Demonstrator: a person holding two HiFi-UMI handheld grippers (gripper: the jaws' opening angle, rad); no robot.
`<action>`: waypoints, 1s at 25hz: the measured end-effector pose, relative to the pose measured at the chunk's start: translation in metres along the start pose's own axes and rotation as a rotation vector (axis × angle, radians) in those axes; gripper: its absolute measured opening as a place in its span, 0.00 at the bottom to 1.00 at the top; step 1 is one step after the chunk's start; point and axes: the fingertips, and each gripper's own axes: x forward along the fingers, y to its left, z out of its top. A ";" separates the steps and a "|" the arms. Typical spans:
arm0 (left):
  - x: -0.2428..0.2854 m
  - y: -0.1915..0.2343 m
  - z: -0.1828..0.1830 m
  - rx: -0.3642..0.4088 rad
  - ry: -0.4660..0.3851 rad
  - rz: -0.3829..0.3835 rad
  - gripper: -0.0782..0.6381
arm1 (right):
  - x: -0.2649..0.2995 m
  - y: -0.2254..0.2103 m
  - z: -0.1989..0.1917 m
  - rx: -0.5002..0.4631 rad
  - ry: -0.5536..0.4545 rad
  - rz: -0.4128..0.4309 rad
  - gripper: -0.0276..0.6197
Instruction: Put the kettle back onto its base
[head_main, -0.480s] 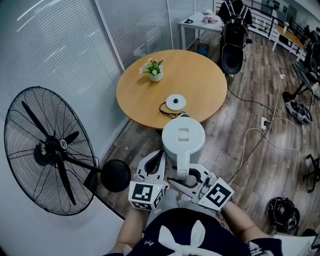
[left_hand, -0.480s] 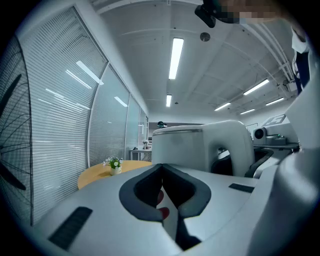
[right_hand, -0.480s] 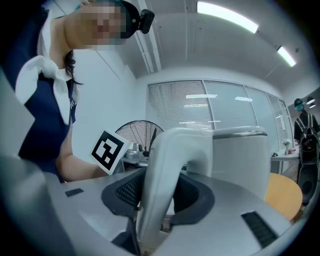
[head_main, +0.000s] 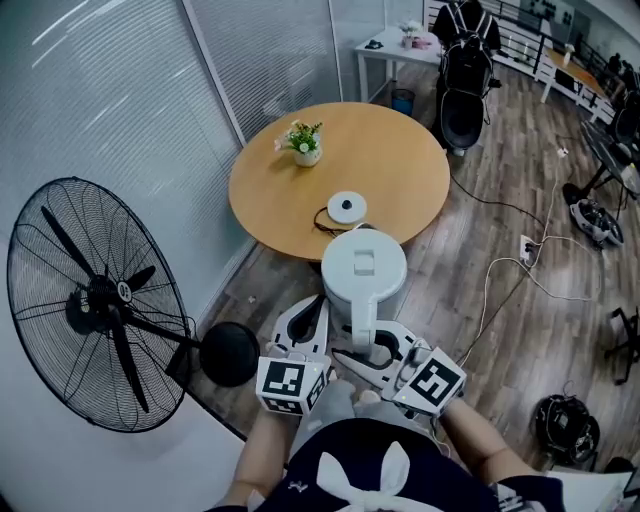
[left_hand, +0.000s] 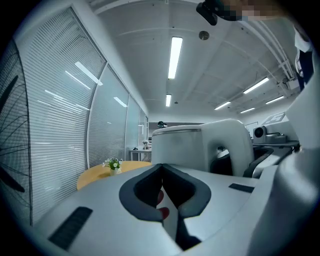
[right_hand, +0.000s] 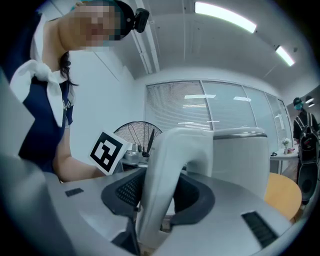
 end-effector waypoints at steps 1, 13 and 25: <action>0.001 -0.001 -0.001 -0.001 0.004 0.001 0.14 | -0.001 -0.001 0.000 0.001 -0.001 0.001 0.28; 0.036 0.031 -0.006 -0.028 0.031 -0.001 0.14 | 0.027 -0.039 -0.006 0.041 0.015 0.002 0.28; 0.114 0.098 0.008 -0.038 0.028 -0.079 0.14 | 0.091 -0.125 0.005 0.049 0.017 -0.083 0.28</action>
